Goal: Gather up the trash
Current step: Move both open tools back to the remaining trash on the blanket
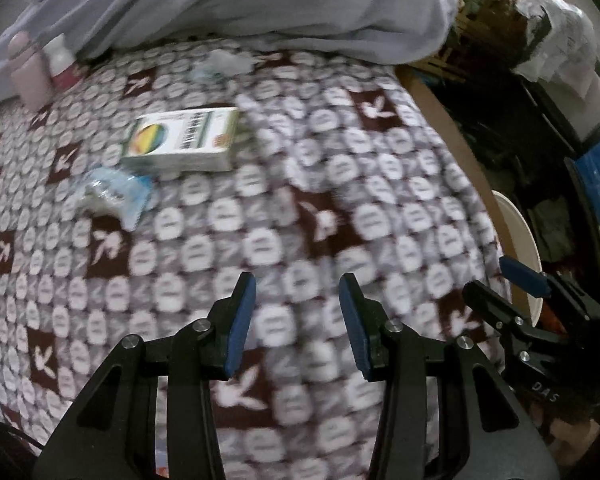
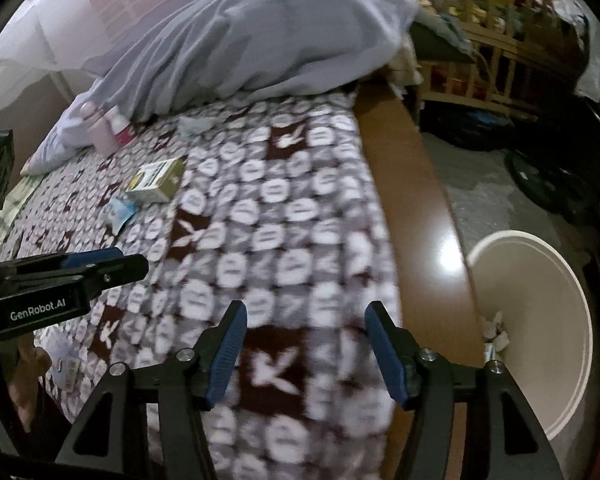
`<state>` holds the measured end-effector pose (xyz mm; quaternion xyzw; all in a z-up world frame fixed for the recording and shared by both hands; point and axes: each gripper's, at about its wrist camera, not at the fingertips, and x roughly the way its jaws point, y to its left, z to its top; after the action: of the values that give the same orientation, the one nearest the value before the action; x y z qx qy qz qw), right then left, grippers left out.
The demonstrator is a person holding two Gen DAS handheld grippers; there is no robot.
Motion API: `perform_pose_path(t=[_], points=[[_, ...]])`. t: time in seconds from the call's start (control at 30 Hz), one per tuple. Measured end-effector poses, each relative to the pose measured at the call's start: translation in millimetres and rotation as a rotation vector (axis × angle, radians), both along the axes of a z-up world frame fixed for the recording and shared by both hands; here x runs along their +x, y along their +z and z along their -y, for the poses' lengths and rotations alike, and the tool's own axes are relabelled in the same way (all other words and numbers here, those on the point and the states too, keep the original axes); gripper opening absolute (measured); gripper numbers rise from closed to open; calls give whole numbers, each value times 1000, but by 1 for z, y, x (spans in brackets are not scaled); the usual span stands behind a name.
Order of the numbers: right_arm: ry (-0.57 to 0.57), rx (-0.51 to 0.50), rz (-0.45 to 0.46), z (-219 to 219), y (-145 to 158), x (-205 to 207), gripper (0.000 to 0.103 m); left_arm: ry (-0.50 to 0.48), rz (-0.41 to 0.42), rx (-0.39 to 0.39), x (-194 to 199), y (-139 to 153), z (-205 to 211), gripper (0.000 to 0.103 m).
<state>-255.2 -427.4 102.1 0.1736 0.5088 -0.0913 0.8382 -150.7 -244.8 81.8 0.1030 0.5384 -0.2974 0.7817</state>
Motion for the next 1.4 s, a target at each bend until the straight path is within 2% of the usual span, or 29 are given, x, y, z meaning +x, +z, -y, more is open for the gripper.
perform_pose_path(t=[0.2, 0.43, 0.53, 0.9, 1.13, 1.3, 1.4], points=[[72, 9, -5, -27, -4, 23, 64, 77, -39, -7, 28, -3, -50, 41], [139, 21, -6, -51, -11, 55, 64, 218, -85, -12, 63, -16, -113, 41], [161, 22, -6, -59, -13, 68, 64, 243, -97, 0, 73, -19, -123, 42], [189, 14, 3, -64, -11, 88, 64, 302, -116, -64, 107, -15, -113, 51], [195, 32, 7, -65, -13, 87, 65, 272, -121, -39, 110, -18, -111, 52], [212, 38, 13, -71, -12, 89, 65, 191, -91, -2, 85, -3, -128, 52], [227, 49, 17, -78, -10, 88, 65, 176, -88, 30, 67, 0, -142, 52]])
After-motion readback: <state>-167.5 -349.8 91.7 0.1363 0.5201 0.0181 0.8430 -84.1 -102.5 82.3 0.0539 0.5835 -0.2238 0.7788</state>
